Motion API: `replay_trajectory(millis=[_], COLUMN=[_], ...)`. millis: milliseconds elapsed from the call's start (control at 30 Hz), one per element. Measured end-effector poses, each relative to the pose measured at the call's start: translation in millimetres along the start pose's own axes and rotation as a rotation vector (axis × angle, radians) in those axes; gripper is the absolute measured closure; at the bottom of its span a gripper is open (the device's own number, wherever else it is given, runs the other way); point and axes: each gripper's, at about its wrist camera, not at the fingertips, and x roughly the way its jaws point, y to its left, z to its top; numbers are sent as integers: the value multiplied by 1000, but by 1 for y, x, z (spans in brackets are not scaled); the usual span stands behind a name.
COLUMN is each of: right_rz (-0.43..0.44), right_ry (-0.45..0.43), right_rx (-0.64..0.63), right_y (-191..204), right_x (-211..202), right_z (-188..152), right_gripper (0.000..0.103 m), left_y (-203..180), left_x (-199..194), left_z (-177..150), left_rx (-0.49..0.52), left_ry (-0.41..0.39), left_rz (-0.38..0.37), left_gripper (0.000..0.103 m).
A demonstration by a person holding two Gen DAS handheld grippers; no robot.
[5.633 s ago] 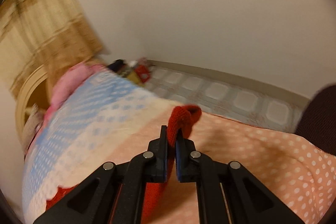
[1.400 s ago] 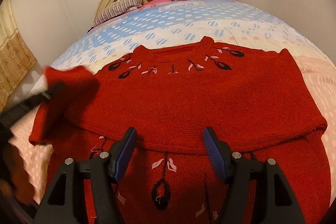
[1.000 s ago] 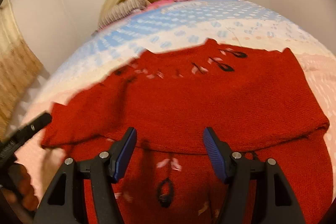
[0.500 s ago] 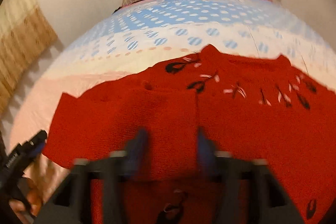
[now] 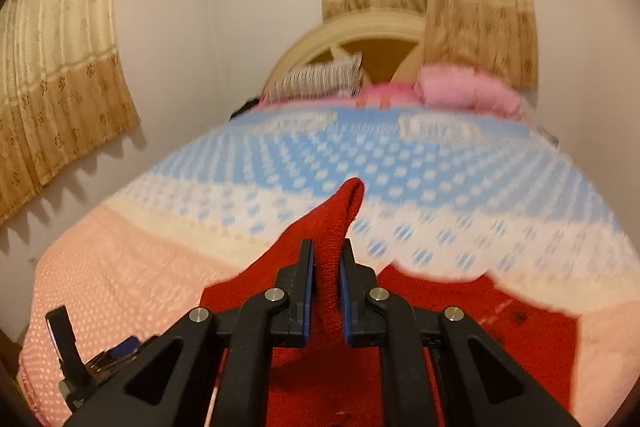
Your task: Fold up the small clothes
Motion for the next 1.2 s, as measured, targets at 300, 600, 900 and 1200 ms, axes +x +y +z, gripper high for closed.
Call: replay_trajectory(millis=[300, 600, 900, 1200], right_rz=[-204, -267, -281, -334], right_ry=[-3, 243, 290, 201], right_rx=[44, 275, 528, 195], right_y=[-97, -201, -254, -194], right_x=[-41, 5, -18, -55], right_z=[-18, -118, -172, -143], right_gripper=[92, 92, 70, 70], left_y=[-38, -81, -137, -154], left_x=[1, 9, 31, 35], left_z=[-2, -9, -29, -39], left_rx=[110, 207, 408, 460], left_ry=[-4, 12, 82, 87], left_rz=[-20, -30, 4, 35], left_gripper=[27, 27, 25, 25])
